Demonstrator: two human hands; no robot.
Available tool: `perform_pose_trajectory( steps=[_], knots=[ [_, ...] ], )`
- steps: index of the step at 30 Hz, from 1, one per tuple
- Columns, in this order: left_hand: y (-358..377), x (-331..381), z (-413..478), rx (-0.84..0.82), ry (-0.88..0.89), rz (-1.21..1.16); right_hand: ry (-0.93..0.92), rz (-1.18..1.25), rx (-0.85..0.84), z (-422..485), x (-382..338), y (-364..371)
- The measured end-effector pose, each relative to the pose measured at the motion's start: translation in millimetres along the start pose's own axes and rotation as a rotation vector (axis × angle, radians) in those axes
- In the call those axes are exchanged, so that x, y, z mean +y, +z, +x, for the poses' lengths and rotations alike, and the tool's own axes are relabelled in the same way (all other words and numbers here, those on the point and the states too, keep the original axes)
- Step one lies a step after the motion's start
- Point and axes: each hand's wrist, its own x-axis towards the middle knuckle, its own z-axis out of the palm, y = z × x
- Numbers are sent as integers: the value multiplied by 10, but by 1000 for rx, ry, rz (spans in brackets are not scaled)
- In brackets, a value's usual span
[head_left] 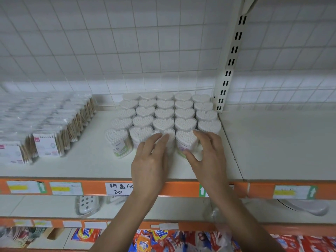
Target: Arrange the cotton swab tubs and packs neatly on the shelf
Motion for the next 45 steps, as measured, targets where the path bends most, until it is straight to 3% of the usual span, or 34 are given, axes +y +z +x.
perform_pose_trajectory(
  steps=[5,13,24,36,45],
  knots=[
    [-151,-153,72,51,-77,-3,-162,-91,161,8,-185,-51],
    [-210,-500,112,-14,-80,55,-311,-80,35,21,-446,273],
    [-433,-750,192,151,7,34,-333,-128,27,90,-731,479],
    [-462,-1025,159,22,38,4,-333,-189,-29,82,-916,724],
    [-720,-1136,174,24,64,-75,-246,-219,82,-63,-1092,646]
  ],
)
